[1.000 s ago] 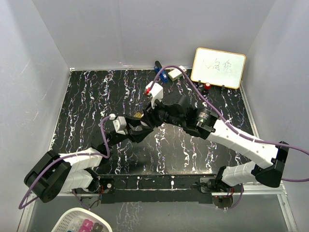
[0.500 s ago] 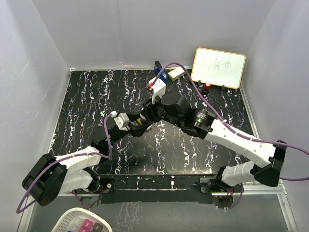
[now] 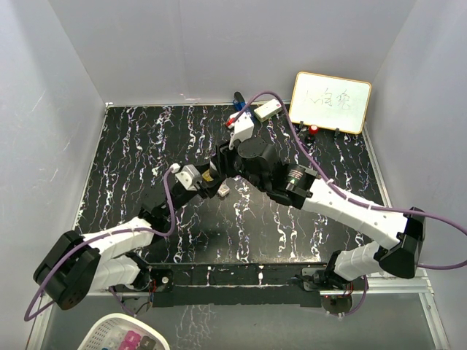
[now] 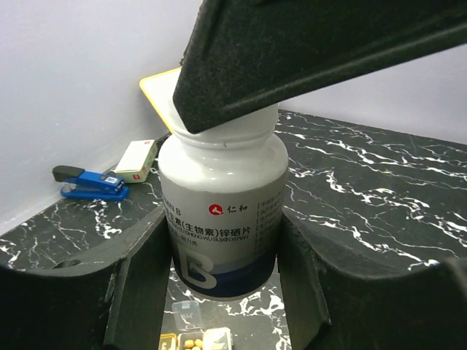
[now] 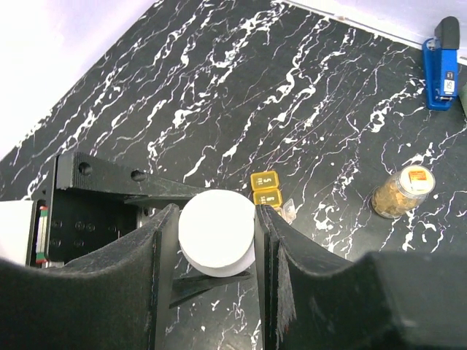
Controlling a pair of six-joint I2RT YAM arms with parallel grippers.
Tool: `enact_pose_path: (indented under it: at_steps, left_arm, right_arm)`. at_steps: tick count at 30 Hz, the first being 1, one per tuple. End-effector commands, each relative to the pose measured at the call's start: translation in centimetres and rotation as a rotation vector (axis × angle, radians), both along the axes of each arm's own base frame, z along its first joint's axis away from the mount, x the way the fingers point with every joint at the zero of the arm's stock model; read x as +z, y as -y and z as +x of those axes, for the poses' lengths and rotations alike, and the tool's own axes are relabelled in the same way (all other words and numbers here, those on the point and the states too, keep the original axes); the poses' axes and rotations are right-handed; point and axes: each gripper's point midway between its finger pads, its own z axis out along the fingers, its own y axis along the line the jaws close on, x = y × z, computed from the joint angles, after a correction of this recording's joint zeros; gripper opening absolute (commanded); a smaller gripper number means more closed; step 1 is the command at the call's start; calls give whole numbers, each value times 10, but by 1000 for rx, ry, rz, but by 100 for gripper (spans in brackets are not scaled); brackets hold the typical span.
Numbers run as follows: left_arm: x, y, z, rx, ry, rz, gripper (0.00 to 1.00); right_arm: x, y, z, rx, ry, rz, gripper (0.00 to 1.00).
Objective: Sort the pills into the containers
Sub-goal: Screw the lid of the pill bottle onto the pill bottle.
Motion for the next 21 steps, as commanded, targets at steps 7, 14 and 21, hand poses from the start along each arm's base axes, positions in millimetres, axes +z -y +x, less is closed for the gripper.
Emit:
enact_pose_path:
  at_steps: [7, 14, 21]
  left_arm:
    - [149, -3, -28, 31, 461, -231, 0]
    - [143, 9, -23, 126, 496, -168, 0]
    - [139, 16, -20, 151, 489, -171, 0]
  right_arm:
    - [-91, 23, 14, -174, -140, -266, 10]
    - [-99, 19, 17, -270, -179, -251, 12]
    - [-98, 16, 20, -334, -155, -231, 19]
